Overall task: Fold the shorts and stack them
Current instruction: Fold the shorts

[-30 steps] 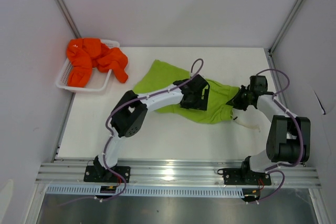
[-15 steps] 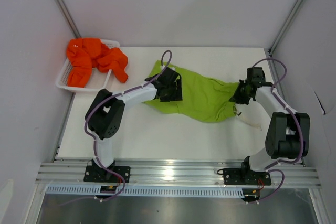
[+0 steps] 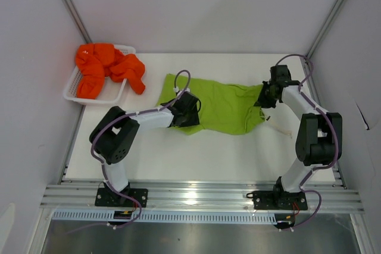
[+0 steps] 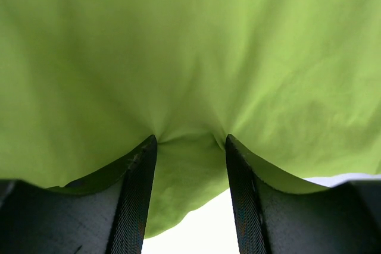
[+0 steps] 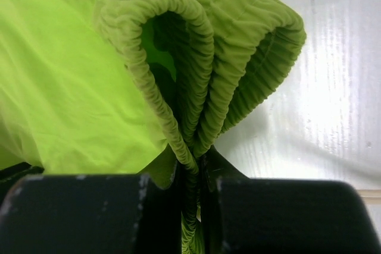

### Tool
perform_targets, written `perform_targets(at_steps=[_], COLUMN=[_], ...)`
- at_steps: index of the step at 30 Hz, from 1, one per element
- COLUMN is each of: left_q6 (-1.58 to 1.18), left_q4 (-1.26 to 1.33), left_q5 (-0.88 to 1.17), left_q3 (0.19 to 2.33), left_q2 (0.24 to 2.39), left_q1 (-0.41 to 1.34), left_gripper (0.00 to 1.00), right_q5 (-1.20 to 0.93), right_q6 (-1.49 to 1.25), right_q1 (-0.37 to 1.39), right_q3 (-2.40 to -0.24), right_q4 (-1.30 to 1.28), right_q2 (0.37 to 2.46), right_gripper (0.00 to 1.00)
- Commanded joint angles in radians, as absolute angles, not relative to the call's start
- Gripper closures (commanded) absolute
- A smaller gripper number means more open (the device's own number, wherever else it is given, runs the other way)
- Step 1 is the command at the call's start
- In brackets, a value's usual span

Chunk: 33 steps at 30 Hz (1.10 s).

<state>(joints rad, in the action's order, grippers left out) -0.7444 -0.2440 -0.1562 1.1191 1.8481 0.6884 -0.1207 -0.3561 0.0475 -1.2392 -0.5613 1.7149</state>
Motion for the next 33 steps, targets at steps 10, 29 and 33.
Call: perform_targets(at_steps=[10,29,33], left_q6=[-0.908,-0.732,-0.738], left_q4=[-0.305,-0.378,-0.37], left_q5=[-0.251,-0.307,-0.298], left_q3=[1.014,1.537,1.613], left_q2=[1.729,1.966,2.044], left_q1=[0.818,0.738,0.729], left_gripper=[0.42,0.64,0.7], right_q5=[-0.097,-0.112,-0.127], right_q6=[-0.272,-0.239,-0.242], right_q1=[0.084,0.118,0.127], right_q3=[-1.304,-1.535,-1.578], right_q4=[-0.623,-0.839,-0.867], right_q2=[1.683,1.7,1.695], right_gripper=[1.0,1.0,1.0])
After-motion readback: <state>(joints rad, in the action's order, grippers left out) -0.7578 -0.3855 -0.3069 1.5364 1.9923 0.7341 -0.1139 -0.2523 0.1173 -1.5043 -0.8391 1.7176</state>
